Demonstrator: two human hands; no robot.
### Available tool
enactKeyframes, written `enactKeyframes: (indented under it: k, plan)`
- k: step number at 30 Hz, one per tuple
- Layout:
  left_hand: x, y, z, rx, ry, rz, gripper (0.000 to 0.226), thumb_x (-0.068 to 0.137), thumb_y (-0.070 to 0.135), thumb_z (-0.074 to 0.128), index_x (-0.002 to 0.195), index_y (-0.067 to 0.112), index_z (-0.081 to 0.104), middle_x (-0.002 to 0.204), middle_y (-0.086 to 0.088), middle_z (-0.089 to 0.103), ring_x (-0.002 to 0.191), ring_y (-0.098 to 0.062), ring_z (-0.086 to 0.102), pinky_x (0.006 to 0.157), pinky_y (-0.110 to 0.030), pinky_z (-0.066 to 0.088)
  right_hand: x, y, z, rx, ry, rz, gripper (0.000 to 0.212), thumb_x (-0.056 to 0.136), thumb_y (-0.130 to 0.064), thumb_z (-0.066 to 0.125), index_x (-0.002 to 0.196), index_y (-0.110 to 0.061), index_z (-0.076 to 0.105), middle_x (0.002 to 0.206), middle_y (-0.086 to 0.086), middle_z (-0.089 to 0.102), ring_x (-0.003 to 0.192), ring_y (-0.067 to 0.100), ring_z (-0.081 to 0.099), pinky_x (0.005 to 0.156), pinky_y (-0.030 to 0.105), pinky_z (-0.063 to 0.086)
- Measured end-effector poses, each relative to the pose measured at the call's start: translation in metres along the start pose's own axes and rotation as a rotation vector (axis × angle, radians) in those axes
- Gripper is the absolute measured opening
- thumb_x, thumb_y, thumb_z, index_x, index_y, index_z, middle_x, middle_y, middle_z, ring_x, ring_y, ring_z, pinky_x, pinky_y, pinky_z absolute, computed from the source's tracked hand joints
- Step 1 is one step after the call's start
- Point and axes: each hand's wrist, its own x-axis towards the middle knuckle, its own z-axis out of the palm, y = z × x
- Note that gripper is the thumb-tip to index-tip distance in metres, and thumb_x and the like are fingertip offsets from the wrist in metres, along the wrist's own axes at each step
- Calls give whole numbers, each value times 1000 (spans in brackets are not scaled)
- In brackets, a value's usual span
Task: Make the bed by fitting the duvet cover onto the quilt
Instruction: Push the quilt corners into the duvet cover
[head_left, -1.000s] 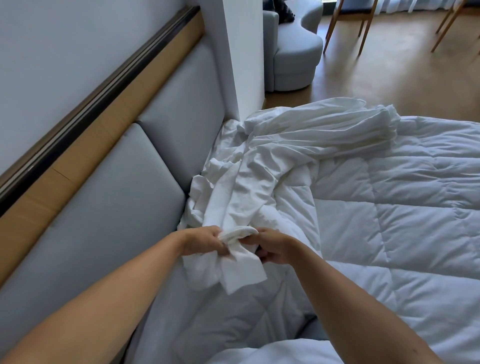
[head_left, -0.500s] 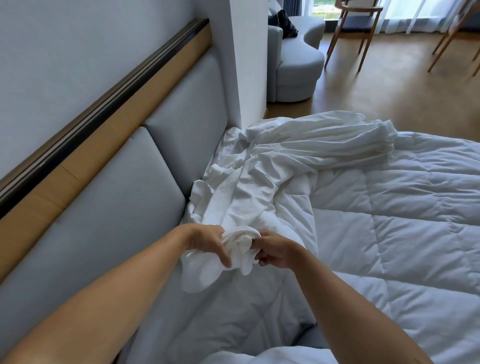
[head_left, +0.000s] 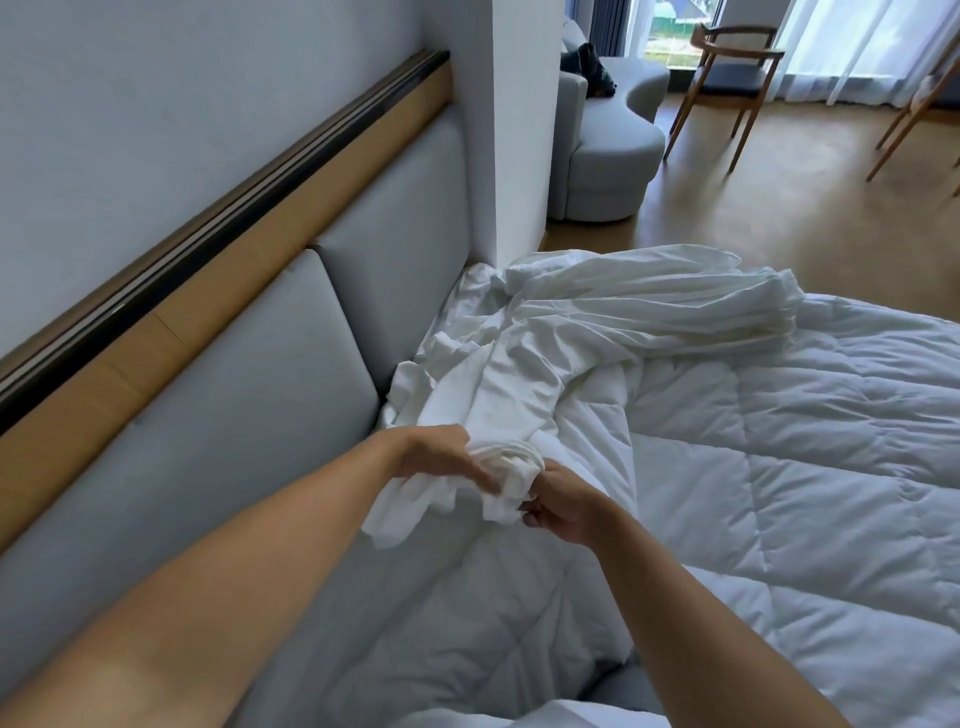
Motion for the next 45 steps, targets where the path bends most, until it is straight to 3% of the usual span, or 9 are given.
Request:
enactKeyframes:
  k: [5,12,14,17,23,31,38,43,45]
  plan:
    - [4,-10,6,395,-78,-34,43,78,33,82,111,11,65,111,-6,68,102,-26,67,87,-37,56,-2,-2,-2,-17,23,51,28,93,-4,46,112,-5,67,82,14,56,53,16,44,46,26,40]
    - [-2,-25,8,-252,-50,176,3,83,14,65,82,16,65,81,-1,60,79,-15,58,73,-30,48,-9,-4,-4,-329,-193,102,23,83,-8,73,101,-16,61,71,0,54,53,7,44,47,21,32]
    - [-3,-18,7,-326,-44,196,6,80,13,64,85,11,67,82,-4,62,79,-16,59,73,-31,48,-7,-6,3,-402,-139,61,17,83,-11,69,99,-14,61,70,1,51,52,6,44,49,23,33]
    - [-6,-18,-1,-296,-84,183,21,85,11,71,101,-3,70,93,-9,68,87,-21,63,80,-34,50,-5,-3,1,-90,-62,-5,14,87,-8,60,96,-16,68,73,0,58,55,6,46,47,20,37]
    - [-10,-24,-8,-46,-195,59,22,87,-1,67,108,5,70,110,-13,72,103,-29,68,98,-44,55,-6,4,2,96,-55,34,25,97,-5,49,107,-15,69,73,3,56,57,10,41,45,21,34]
    - [-11,-26,-15,-215,-171,-95,24,75,7,63,98,3,70,100,-18,72,92,-32,70,89,-43,57,-6,3,-1,15,-18,148,3,85,-13,57,84,-16,57,59,-3,45,47,10,29,42,21,24]
    - [-8,-36,-15,-289,-198,-22,30,73,10,82,102,4,76,110,-16,75,102,-32,72,91,-45,58,-3,-8,-7,-358,-153,182,17,78,-8,72,91,-16,64,68,0,48,52,8,37,43,20,25]
    - [-9,-32,-4,-49,-288,-34,27,75,-4,76,99,7,74,106,-11,74,102,-29,70,92,-44,58,-4,-3,-6,13,-131,111,32,77,3,50,97,-13,69,68,2,59,55,10,38,40,17,25]
    - [-10,-29,4,-102,-262,7,23,67,-9,64,79,10,70,86,-8,69,91,-28,66,80,-37,57,-4,1,-6,114,-123,85,34,83,7,47,99,-13,71,68,2,56,55,9,35,39,17,25]
